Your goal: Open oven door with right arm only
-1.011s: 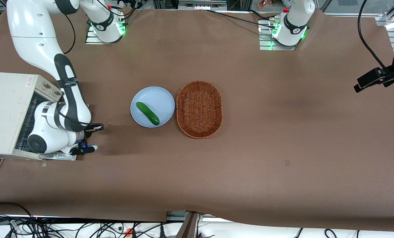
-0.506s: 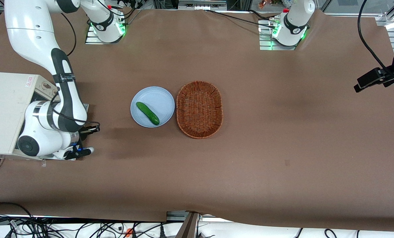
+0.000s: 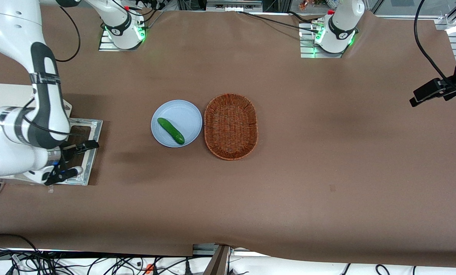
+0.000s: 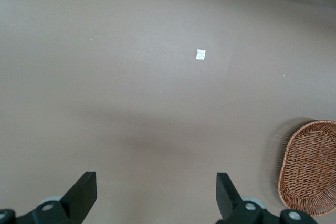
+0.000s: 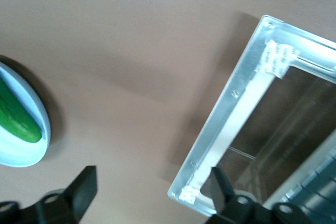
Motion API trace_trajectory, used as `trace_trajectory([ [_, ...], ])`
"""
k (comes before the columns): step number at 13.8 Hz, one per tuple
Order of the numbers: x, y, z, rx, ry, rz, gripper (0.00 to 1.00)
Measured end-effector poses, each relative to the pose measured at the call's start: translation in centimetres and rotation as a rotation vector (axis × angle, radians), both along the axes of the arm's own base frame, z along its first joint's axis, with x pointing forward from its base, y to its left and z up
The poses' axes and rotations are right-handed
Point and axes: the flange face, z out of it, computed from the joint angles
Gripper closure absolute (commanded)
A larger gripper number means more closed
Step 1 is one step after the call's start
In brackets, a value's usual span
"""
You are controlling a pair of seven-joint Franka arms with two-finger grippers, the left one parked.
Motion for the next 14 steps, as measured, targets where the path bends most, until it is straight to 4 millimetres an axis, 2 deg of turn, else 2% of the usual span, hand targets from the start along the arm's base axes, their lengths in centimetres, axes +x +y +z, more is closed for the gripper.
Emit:
trace_trajectory([
  [4, -0.5, -1.6, 5.6, -0.013, -0.023, -0.033, 0.00],
  [14, -4.7, -2.9, 21.1, -0.150, -0.155, -0.341, 0.00],
])
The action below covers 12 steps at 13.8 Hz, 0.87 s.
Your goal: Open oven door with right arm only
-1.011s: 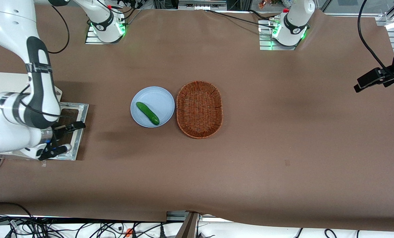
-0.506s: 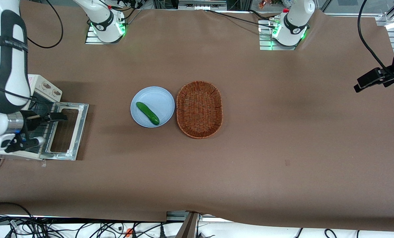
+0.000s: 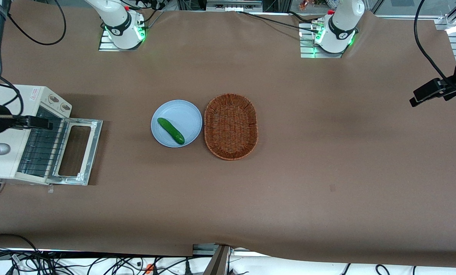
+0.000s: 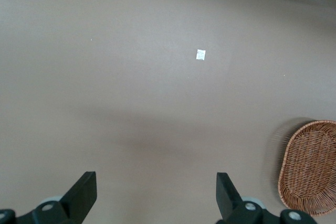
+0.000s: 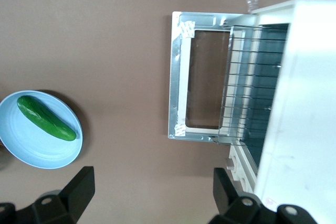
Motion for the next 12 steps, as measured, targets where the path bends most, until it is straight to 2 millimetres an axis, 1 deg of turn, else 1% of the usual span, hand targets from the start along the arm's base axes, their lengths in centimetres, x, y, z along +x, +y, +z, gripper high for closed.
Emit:
trace_trajectory([
  [2, -1.0, -0.3, 2.3, -0.014, -0.031, -0.012, 0.00],
  [3, -1.4, -0.4, 3.1, -0.016, -0.044, -0.014, 0.00],
  [10, -4.4, -1.4, 6.9, -0.005, -0.134, -0.032, 0.00],
  [12, -4.8, -1.4, 7.4, -0.003, -0.142, -0.032, 0.00],
])
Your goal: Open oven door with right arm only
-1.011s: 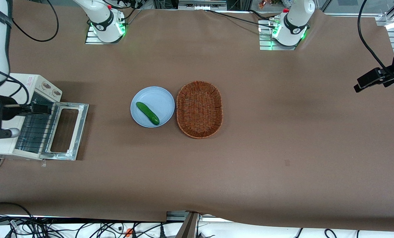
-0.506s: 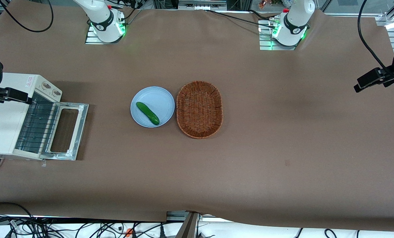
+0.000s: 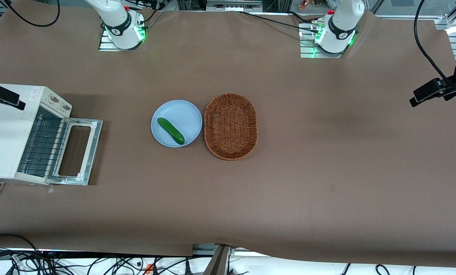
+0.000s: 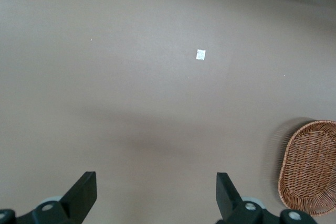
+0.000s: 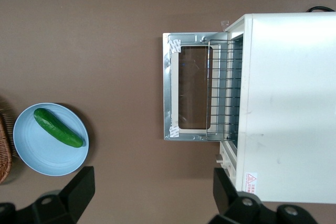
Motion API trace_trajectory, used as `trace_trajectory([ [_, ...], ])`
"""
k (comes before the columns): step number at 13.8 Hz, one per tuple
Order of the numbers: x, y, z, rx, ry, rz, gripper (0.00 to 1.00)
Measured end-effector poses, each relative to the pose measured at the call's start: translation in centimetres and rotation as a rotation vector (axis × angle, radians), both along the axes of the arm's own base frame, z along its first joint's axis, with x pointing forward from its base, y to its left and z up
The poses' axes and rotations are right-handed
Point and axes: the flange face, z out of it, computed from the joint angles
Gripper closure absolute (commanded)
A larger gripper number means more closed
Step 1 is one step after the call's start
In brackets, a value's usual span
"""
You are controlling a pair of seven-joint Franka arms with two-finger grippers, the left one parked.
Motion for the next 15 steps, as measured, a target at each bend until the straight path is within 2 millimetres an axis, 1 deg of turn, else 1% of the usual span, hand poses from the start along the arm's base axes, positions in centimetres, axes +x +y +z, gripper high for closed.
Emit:
trace_trajectory([
  [8, -0.19, 0.55, 0.57, 0.002, -0.011, 0.011, 0.00],
  [15, -0.35, 0.55, 0.45, 0.004, 0.004, 0.011, 0.00],
])
